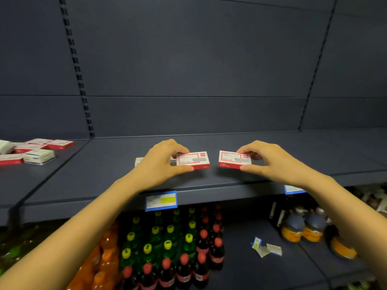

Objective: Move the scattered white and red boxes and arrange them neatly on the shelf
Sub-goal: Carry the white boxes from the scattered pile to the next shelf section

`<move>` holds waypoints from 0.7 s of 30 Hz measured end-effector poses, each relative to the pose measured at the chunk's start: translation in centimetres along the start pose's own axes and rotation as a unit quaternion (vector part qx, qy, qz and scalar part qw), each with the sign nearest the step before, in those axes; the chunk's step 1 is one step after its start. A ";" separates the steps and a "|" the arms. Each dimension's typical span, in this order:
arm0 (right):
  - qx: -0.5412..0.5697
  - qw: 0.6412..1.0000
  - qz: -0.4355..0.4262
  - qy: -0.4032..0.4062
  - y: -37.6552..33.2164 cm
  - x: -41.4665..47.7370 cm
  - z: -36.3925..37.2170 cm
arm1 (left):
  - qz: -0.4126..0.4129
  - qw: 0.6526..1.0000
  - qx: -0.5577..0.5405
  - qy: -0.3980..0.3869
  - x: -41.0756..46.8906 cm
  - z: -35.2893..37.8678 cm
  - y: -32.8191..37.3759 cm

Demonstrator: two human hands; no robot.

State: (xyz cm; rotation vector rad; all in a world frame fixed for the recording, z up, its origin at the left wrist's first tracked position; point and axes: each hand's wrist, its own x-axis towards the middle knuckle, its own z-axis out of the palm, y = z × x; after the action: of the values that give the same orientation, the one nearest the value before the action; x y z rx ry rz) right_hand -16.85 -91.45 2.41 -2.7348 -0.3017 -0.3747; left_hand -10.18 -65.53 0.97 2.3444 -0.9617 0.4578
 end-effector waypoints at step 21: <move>0.025 0.998 -0.016 -0.059 20.8 0.7 -5.8 | -0.068 0.994 -0.033 -0.080 12.4 16.2 9.5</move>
State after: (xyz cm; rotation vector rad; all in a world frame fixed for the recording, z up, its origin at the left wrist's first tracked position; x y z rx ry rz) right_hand -12.18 -112.50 1.05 -2.7098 -0.3808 -0.2118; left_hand -6.93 -87.58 -2.12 2.3952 -0.8684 0.1833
